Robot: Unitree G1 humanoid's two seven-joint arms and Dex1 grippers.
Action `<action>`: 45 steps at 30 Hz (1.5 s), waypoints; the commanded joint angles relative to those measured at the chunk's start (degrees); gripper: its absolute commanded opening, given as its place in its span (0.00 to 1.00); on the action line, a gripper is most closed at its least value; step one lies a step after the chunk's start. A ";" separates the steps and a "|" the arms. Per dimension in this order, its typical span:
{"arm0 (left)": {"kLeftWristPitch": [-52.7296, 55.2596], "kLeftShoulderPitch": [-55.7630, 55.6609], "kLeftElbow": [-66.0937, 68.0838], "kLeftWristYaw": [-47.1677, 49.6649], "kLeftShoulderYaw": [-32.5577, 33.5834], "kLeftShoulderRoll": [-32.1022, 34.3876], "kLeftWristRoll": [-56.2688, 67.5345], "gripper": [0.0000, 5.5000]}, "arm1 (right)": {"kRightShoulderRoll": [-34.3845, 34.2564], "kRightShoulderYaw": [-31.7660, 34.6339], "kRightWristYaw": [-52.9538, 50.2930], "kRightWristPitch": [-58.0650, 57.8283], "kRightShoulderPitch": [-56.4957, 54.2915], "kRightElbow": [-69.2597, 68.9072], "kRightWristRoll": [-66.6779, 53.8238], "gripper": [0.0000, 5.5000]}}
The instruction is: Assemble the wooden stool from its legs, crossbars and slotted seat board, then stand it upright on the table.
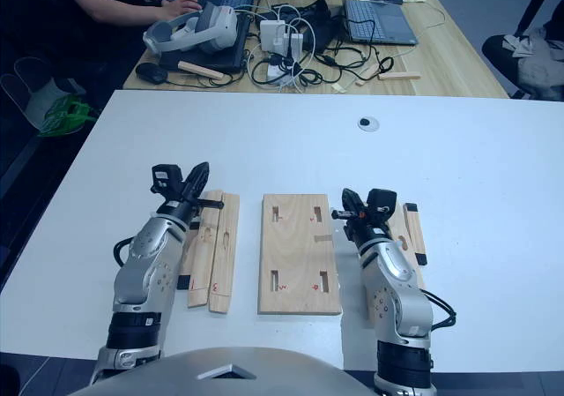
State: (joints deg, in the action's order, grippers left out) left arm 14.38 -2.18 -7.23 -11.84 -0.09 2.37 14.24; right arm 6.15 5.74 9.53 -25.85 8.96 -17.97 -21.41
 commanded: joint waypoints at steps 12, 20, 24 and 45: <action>-11.86 -2.09 -0.61 4.34 0.49 -2.02 -4.31 0.00 | 7.71 -4.76 3.16 9.19 -0.76 -2.79 13.17 0.00; 4.94 0.89 -8.85 4.21 2.60 3.29 -1.67 0.00 | 6.66 -0.77 -0.54 9.59 0.01 -2.31 14.20 0.00; 17.11 4.16 -18.02 -1.14 5.34 11.59 3.01 0.05 | 5.48 1.60 -2.14 12.85 0.04 -2.22 13.84 0.03; 43.85 23.32 -32.92 -13.36 -0.43 39.69 6.61 0.68 | -1.17 2.21 -4.34 16.16 3.75 -2.86 11.34 0.72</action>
State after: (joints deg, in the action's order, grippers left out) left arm 58.81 21.38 -41.34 -23.88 0.57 40.45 20.98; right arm 5.28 8.00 5.51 -8.53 12.79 -20.18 -9.72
